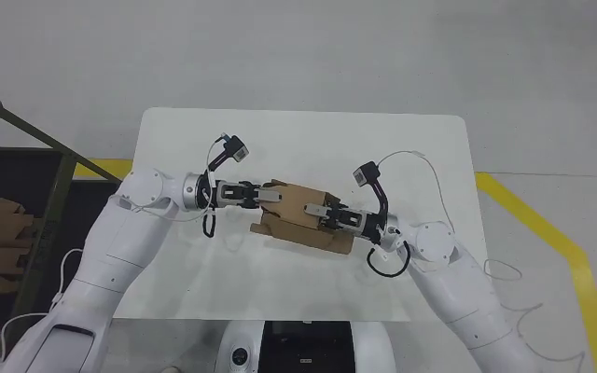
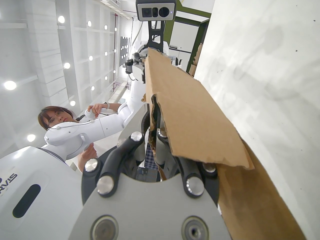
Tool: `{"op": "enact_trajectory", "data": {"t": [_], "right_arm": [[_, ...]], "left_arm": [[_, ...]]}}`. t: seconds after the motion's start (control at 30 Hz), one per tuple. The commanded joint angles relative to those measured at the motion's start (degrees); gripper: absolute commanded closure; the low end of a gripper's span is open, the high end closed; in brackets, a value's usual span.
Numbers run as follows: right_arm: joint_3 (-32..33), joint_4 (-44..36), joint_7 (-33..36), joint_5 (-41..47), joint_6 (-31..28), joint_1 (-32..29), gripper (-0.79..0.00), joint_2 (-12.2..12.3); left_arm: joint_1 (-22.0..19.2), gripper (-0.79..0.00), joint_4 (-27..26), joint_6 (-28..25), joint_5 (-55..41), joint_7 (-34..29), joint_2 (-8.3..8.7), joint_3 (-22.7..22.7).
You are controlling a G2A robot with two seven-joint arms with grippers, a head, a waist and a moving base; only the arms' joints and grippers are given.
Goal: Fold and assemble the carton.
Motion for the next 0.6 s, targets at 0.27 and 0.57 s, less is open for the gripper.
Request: {"op": "enact_trajectory", "data": {"t": [0.27,0.57], "right_arm": [[-0.01,-0.68,-2.25,-2.21,0.31,-0.49,0.000,0.02],[-0.73,-1.21,-3.85,-3.91,0.73,-0.87,0.000,-0.10]], "left_arm": [[1.72,-0.785,-0.05,-1.25,-7.23,1.35,-0.01,-2.71],[3.00,-0.785,-0.71,-0.22,-12.96,-0.40,-0.24,-3.49]]}}
